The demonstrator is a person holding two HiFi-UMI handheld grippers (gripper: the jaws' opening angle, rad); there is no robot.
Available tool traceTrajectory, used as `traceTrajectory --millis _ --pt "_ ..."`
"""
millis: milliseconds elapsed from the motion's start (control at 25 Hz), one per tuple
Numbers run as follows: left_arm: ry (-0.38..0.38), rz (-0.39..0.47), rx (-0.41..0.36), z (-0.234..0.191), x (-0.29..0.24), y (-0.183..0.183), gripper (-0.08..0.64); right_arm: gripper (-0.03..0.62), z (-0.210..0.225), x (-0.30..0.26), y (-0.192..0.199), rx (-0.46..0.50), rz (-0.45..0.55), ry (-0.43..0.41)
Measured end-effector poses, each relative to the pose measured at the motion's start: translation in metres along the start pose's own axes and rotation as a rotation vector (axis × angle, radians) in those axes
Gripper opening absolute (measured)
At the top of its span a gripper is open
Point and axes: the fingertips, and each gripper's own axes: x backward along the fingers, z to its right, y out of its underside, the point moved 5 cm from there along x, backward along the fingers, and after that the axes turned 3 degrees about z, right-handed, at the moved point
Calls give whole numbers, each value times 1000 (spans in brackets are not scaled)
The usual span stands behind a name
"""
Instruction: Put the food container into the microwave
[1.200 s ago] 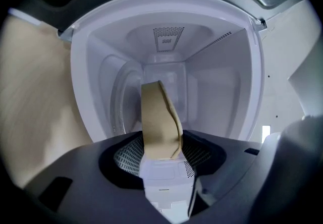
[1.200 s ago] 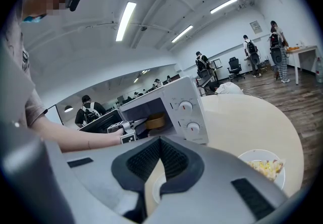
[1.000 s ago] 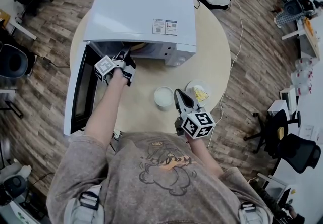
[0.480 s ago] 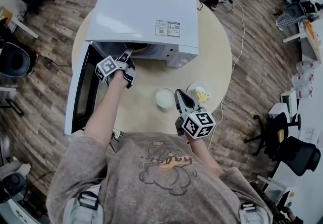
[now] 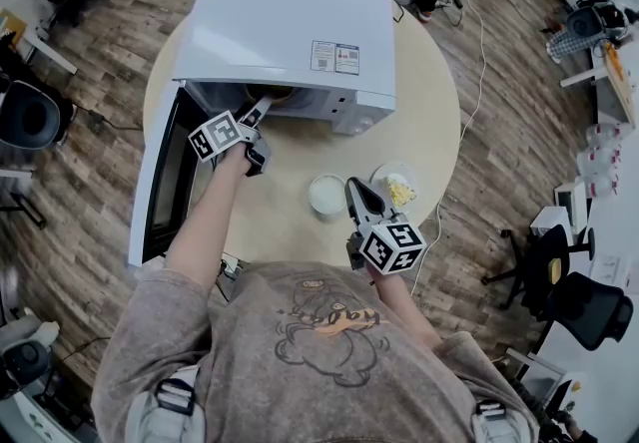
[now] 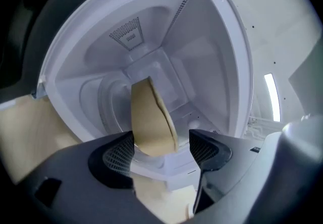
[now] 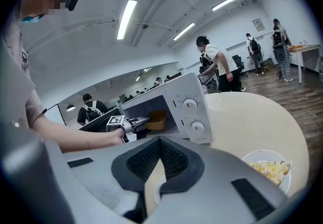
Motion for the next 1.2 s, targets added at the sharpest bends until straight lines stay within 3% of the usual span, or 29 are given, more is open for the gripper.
traceTrajectory --millis 400,880,1200 --pt "-41 -88 -156 0 -1 2 350 2 2 1 2 -11 -5 7" --pt "-130 -182 -466 2 -5 9 360 2 2 -3 4 -26 -9 2" --pt "-172 -196 -509 -3 -5 10 360 2 5 -3 4 -32 -15 6"
